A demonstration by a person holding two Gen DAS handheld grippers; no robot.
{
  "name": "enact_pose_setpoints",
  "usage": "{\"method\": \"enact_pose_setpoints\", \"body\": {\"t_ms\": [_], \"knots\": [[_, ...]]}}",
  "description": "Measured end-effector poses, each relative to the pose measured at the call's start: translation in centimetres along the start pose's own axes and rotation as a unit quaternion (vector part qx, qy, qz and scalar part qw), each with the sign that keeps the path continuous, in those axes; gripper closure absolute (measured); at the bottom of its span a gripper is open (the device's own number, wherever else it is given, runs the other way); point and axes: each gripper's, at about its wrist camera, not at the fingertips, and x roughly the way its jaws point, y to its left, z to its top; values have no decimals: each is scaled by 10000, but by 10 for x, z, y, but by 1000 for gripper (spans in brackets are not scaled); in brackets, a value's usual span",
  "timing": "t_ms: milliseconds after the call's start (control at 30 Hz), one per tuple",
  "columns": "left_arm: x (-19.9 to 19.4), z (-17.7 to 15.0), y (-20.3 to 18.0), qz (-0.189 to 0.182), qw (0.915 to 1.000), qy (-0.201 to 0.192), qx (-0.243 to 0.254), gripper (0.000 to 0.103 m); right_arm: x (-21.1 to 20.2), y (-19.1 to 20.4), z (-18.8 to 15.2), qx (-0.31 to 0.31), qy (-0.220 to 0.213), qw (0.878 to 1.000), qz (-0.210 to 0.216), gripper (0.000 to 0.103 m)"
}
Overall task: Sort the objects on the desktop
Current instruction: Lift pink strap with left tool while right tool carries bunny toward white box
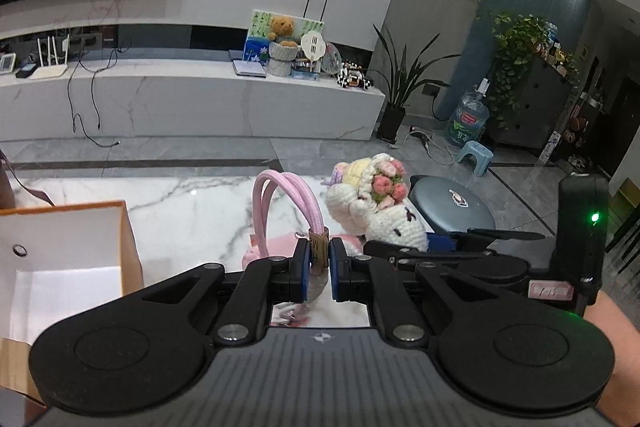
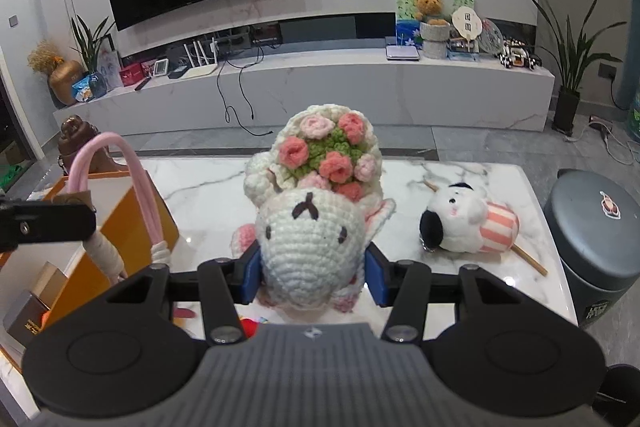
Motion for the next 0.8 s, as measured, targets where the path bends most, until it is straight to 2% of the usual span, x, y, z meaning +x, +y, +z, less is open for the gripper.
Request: {"method": "enact_pose_setpoints", "body": {"t_ms": [267,500,800], "knots": [[-45,26,-4,188,9989,-310,306,92,-11,21,8,-120,-173,9998,74,50],[-91,48,17,624,9958,-590,306,92,-10,57,14,-302,-270,9986,336,50],[-126,57,49,1089,9917,-668,143,92,-11,134,23,-595,-499,9913,1060,50]]}}
